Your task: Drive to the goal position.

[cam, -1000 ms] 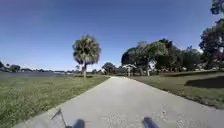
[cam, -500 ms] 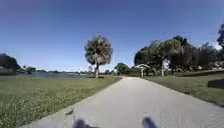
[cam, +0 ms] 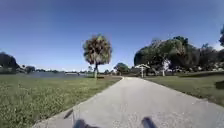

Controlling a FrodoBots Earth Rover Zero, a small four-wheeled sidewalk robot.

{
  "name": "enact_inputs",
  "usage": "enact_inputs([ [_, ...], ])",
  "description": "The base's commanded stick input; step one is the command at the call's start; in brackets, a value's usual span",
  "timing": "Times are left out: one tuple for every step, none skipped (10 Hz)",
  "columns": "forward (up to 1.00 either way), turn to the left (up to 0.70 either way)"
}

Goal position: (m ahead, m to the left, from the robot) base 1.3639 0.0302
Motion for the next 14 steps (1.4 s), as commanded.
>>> enact_inputs([
  [0.85, 0.0],
  [0.85, 0.0],
  [0.85, 0.0],
  [0.85, 0.0],
  [0.85, 0.0],
  [0.85, 0.0],
  [0.85, 0.0],
  [0.85, 0.0],
  [0.85, 0.0],
  [0.85, 0.0],
  [0.85, 0.0],
  [0.85, 0.0],
  [0.85, 0.0],
  [0.85, 0.0],
])
